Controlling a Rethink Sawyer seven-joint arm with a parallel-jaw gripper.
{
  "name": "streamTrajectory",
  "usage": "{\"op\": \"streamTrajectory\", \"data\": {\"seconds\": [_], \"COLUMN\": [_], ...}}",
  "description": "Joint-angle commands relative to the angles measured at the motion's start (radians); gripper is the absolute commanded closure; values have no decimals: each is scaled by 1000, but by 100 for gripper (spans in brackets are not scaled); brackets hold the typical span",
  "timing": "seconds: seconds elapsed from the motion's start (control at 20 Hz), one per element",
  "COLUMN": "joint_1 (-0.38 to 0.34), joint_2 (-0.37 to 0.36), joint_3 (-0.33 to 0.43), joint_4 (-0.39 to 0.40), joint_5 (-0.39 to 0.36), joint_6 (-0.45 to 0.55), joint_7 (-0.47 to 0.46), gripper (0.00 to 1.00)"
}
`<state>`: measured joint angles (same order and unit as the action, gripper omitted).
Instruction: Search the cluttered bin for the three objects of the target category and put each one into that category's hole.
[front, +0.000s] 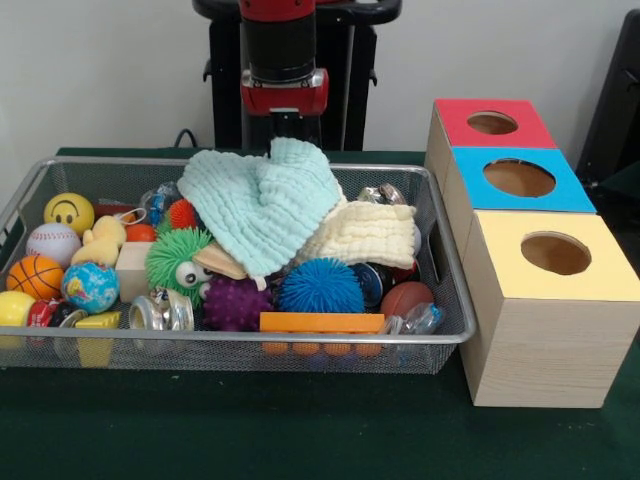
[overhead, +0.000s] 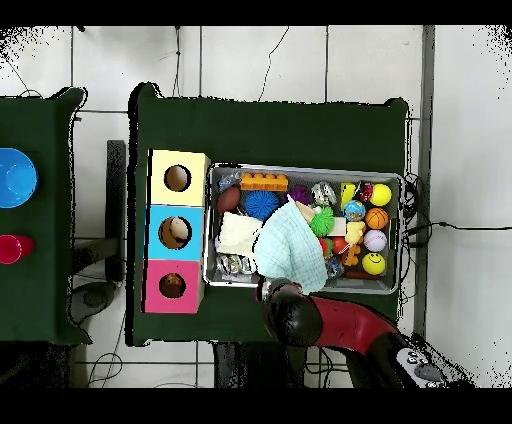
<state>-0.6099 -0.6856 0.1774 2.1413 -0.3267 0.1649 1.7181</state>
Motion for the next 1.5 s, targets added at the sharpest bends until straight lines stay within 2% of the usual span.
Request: {"op": "streamTrajectory", "data": {"seconds": [0.05,0.5,0.8,1.0,1.3,1.5], "joint_1": [-11,-23,-63,-94,-136,-159], "joint_2": [-5,8,-103,-142,-123,-92], "joint_3": [65,68,95,127,165,186], "joint_4": [-106,-83,-84,-125,-174,-190], "joint_5": [-8,-18,-8,-12,-55,-84], "joint_6": [91,43,181,281,307,289], "joint_7": [26,43,-40,-112,-142,-142], "gripper": [0,0,0,0,0,0]}}
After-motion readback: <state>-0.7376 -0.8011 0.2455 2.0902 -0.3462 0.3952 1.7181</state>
